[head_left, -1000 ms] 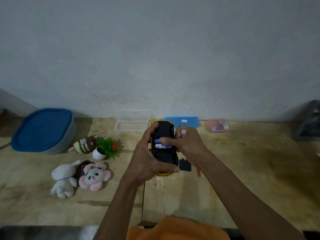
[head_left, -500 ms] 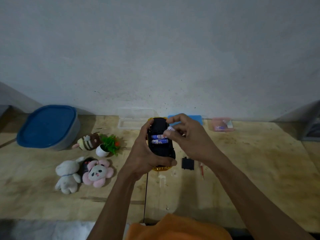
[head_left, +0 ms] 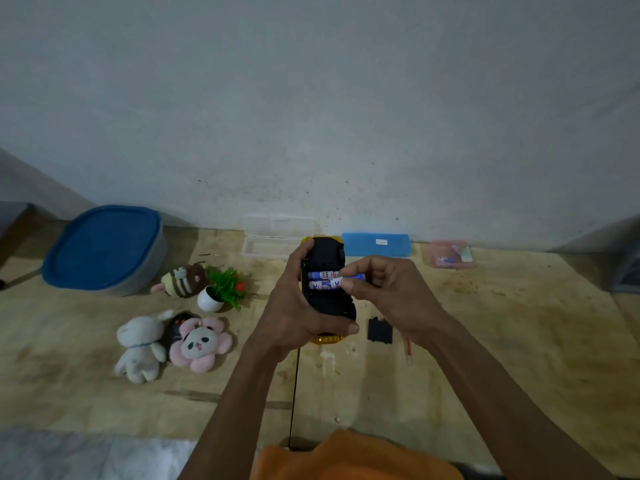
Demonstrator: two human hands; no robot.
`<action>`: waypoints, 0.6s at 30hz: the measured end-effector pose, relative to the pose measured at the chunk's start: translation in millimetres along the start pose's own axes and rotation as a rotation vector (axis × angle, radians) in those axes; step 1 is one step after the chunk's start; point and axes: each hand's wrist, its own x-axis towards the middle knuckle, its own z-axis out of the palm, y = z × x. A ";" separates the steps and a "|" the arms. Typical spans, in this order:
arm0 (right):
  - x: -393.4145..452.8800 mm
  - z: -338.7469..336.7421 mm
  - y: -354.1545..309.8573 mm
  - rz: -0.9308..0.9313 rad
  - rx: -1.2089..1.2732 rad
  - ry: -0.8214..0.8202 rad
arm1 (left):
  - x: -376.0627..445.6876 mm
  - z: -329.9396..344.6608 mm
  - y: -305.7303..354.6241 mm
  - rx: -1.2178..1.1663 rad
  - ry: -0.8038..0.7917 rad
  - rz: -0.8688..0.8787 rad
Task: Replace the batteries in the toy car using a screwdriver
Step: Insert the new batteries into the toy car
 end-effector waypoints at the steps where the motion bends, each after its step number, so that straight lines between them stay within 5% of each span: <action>1: -0.6 0.0 0.9 -0.008 -0.041 0.010 | 0.0 -0.3 -0.1 0.004 -0.004 0.003; 6: 1.7 2.4 -4.5 -0.084 -0.403 0.111 | 0.5 -1.0 -3.5 0.031 -0.008 -0.007; 11: 6.4 2.9 -9.2 -0.154 -0.761 -0.064 | -0.3 -0.7 -0.1 0.028 -0.007 -0.017; 18: 5.6 9.4 -15.0 -0.107 -0.205 0.089 | -2.3 1.7 1.2 -0.014 -0.013 -0.025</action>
